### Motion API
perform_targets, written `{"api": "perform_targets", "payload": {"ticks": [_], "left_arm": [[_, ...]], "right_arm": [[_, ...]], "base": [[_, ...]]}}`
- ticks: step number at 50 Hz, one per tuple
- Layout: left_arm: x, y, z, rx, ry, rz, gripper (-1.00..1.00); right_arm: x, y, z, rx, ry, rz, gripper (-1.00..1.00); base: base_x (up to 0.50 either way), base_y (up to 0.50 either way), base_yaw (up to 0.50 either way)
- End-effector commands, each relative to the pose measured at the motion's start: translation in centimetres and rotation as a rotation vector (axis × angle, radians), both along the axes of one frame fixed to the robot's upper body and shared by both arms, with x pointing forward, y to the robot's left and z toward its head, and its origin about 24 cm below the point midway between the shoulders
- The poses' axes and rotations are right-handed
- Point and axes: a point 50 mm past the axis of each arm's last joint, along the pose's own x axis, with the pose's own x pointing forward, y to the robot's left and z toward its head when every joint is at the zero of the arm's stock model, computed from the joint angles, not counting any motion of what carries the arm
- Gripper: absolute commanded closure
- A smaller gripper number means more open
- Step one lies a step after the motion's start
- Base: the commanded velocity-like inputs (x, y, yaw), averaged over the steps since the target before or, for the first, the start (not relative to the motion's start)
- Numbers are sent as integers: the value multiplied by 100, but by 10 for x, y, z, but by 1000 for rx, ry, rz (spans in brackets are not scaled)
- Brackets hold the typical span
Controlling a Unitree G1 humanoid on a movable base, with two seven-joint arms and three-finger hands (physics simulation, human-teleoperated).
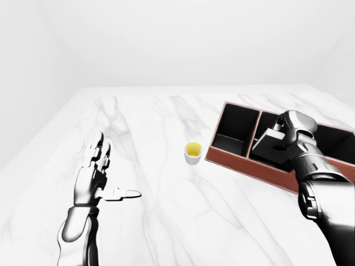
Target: Pick up the book and place it in the caddy.
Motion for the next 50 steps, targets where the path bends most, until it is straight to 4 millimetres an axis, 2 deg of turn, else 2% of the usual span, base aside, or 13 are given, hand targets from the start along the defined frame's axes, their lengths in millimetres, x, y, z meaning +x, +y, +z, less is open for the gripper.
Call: {"api": "perform_targets", "payload": {"ticks": [1,15,24,25,26,27,28,31,32,33,41,50], "left_arm": [[-2,2,-1,-3,3,10,-100],[-5,8,-4,-7,6,30,-100],[-3,9,-6,-9,8,30,-100],[-3,9,-6,-9,8,31,-100],[-3,9,-6,-10,8,31,-100],[-3,9,-6,-9,9,31,-100],[-3,9,-6,-10,9,31,-100],[-4,9,-6,-11,8,31,-100],[-4,9,-6,-11,8,31,-100],[-5,9,-7,-11,8,32,-100],[-5,8,-7,-13,8,28,-100],[-1,5,-7,-14,8,19,-100]], "right_arm": [[4,4,10,-88,-40,15,100],[4,13,-6,-117,4,42,100],[5,15,-4,-138,5,52,100],[5,15,-3,-140,6,52,92],[5,15,-3,-138,3,51,68],[6,15,-2,-141,2,52,57],[6,15,-2,-141,4,51,3],[5,14,-2,-144,3,51,-1],[5,14,-2,-147,3,50,-70],[5,13,-2,-144,3,48,-100],[9,16,8,-150,-17,59,-100],[18,23,34,-159,-63,96,-100]], "base": [[0,0,0],[0,0,0],[0,0,0],[0,0,0],[0,0,0],[0,0,0],[0,0,0],[0,0,0],[0,0,0],[0,0,0],[0,0,0],[0,0,0]]}}
